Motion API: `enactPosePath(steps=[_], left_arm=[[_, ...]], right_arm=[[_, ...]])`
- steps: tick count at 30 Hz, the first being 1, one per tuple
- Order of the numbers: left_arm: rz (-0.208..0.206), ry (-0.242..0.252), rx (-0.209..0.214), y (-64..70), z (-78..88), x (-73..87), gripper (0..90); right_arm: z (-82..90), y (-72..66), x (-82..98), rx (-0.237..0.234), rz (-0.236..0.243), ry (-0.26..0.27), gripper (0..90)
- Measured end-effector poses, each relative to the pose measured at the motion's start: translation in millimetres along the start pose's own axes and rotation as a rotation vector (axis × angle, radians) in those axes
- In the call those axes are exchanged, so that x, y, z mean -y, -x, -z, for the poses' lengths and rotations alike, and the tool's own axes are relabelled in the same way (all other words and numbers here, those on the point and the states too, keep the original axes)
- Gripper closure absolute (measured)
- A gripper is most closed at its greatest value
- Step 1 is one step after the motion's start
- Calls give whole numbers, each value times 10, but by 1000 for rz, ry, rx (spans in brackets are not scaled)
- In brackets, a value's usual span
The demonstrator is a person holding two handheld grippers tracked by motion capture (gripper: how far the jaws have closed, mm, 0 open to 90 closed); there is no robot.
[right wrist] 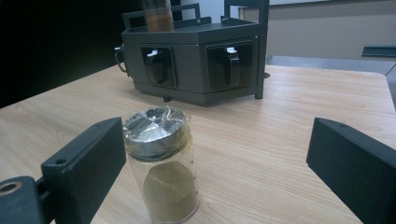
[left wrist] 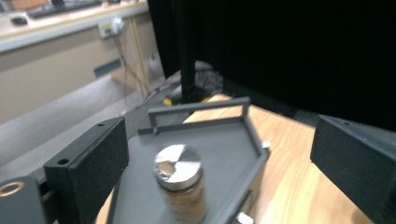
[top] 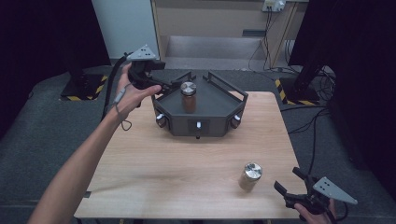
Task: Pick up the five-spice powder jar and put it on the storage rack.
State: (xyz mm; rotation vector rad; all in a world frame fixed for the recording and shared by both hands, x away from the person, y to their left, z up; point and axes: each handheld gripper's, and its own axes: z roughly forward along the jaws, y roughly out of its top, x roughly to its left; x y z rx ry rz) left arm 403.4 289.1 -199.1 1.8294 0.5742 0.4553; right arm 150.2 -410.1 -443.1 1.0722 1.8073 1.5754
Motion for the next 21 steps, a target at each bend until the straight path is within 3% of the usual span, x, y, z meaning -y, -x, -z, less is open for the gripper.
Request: enactPosePath(steps=[11,21], left_arm=[[-9,71,17,162,490,348,34],[-15,81,7,331,768,617,33]], right_arm=[[-15,-9,-12,-2,7,-5,53],[-18,-11,-15,-1,8,-6,54]])
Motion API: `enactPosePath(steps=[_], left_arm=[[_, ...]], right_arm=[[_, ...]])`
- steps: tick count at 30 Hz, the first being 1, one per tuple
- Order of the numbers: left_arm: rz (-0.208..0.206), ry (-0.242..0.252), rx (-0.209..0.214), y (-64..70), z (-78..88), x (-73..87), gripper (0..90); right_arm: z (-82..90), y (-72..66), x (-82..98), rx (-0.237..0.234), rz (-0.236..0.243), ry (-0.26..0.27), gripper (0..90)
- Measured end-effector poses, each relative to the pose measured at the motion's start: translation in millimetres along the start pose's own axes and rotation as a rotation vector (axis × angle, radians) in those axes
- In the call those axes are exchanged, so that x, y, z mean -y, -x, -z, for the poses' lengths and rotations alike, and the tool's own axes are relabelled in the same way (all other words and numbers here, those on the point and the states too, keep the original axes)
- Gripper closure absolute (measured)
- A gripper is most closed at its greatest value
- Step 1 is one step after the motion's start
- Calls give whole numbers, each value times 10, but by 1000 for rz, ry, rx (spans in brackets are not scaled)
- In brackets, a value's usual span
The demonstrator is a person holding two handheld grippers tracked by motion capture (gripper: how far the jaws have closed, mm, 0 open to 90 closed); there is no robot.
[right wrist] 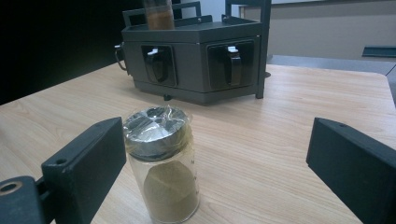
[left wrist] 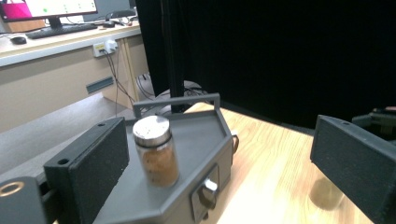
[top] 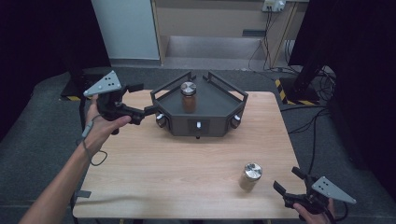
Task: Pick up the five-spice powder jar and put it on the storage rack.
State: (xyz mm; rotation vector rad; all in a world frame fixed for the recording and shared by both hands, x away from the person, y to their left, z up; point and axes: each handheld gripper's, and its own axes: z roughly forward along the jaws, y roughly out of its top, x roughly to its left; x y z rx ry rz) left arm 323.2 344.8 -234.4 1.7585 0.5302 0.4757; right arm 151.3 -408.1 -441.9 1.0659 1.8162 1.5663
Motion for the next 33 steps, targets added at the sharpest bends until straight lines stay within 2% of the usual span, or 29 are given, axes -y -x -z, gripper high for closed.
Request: enactPosePath(steps=[5,8,10,16,21,24,27,29,33], left_arm=[[6,2,-11,83,75,164,31],[-15,-10,-36,159,109,240,24],[24,2,-22,175,142,349,20],[52,26,-55,343,224,637,16],[21,-25,-86,504,222,771,16],[33,-26,-92,567,235,874,16],[29,-25,-122,663,266,990,16],[58,-18,-130,703,291,1094,17],[90,-19,-157,795,341,1248,17]], right_arm=[[-2,-1,-2,0,4,-1,54],[-2,-3,-3,0,4,-1,54],[-2,-4,-3,0,3,-1,54],[-4,-3,-5,-2,5,-2,54],[-3,-5,-6,-2,5,-1,54],[-1,-3,-4,-1,7,0,55],[-2,-3,-3,-2,9,1,55],[-3,-4,-5,-2,7,0,55],[-3,-3,-4,-2,9,1,55]])
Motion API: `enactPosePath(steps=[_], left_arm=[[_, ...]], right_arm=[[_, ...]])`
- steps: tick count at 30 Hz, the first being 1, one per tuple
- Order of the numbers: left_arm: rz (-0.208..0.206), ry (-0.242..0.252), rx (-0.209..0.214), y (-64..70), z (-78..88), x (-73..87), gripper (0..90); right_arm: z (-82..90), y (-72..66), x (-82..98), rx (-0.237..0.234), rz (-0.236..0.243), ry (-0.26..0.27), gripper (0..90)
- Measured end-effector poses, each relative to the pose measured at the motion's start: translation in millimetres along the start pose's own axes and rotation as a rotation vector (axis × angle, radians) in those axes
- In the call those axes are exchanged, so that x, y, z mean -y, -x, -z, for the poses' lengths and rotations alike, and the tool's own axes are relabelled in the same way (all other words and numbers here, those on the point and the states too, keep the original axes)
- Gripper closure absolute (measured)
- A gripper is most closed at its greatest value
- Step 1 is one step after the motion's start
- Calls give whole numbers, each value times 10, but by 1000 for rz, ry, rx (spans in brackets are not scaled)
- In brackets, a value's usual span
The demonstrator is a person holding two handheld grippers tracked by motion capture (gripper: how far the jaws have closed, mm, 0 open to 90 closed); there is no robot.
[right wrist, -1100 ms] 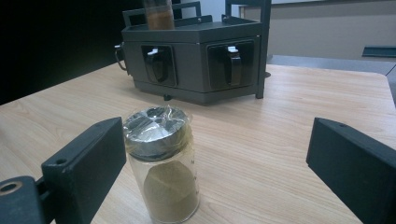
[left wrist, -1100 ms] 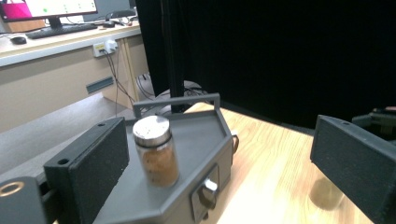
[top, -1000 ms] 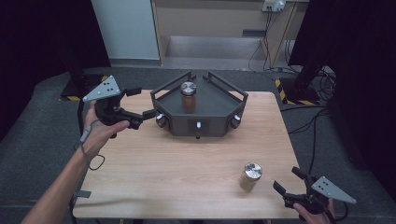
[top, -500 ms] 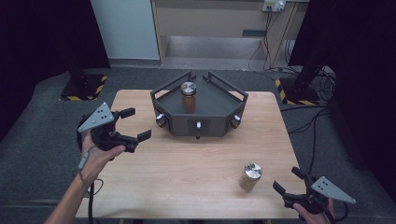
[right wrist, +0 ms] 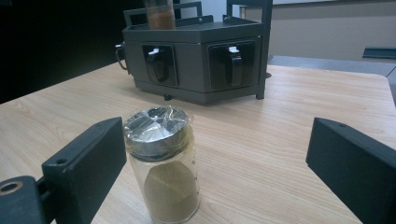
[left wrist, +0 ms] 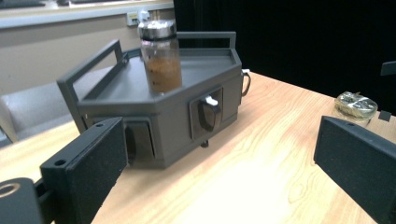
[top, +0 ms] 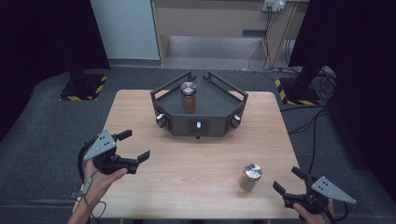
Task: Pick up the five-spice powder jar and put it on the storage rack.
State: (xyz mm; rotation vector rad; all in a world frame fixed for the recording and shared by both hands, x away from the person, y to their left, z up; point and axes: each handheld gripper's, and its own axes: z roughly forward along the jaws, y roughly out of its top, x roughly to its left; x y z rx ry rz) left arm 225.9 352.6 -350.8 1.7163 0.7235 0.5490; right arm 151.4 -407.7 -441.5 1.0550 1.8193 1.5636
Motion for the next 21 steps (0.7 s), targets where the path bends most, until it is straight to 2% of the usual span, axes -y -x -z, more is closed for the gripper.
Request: enactPosePath(steps=[4,9,11,16,21], left_arm=[[45,1,-26,85,53,204,19],[77,-36,-39,166,108,389,20],[107,-38,-43,213,156,474,20],[136,-58,-75,355,262,582,22],[130,-72,-82,409,343,616,22]], right_arm=[[-2,-1,-3,0,0,-2,55],[2,-2,-1,0,2,0,55],[2,-1,0,0,-2,1,55],[-1,-2,-4,3,-1,-3,55],[1,-10,-4,8,-3,0,53]])
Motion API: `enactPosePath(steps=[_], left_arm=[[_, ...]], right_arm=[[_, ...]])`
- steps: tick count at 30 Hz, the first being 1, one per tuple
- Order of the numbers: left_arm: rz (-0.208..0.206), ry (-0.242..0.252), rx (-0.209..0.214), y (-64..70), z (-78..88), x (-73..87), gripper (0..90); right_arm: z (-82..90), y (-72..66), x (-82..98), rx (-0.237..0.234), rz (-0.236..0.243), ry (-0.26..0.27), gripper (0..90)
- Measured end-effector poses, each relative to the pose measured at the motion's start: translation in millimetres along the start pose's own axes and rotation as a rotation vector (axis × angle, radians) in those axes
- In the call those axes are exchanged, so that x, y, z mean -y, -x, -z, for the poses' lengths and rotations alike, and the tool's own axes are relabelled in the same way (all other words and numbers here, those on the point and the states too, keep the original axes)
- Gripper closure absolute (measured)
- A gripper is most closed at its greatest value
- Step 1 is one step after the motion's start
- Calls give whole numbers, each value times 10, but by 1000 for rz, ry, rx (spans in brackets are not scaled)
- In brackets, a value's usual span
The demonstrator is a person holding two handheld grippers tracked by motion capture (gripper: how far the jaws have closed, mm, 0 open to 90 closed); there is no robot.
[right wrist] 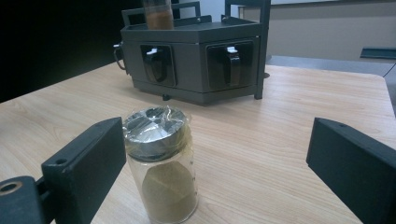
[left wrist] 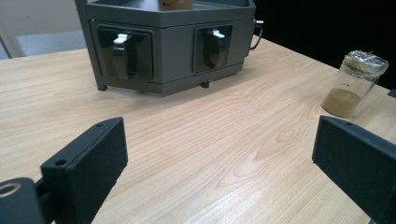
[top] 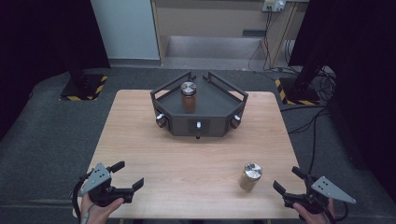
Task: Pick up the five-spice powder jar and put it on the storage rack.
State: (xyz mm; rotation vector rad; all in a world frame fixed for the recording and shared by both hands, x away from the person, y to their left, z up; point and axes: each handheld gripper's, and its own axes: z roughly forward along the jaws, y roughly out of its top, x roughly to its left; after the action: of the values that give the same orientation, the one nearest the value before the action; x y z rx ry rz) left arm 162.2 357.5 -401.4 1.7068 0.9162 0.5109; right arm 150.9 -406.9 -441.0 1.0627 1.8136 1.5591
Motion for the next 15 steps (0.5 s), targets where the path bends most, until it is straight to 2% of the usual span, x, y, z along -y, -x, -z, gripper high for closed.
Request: enactPosePath(steps=[4,6,11,15], left_arm=[[16,-12,-19,30,60,54,21],[22,-16,-14,23,76,76,21],[9,-15,-27,-11,73,65,22],[6,10,-4,-77,57,63,20]], right_arm=[[5,-3,0,1,1,0,53],[4,-4,0,1,1,0,53],[3,-7,-1,2,6,1,53],[8,-11,-1,5,6,1,53]])
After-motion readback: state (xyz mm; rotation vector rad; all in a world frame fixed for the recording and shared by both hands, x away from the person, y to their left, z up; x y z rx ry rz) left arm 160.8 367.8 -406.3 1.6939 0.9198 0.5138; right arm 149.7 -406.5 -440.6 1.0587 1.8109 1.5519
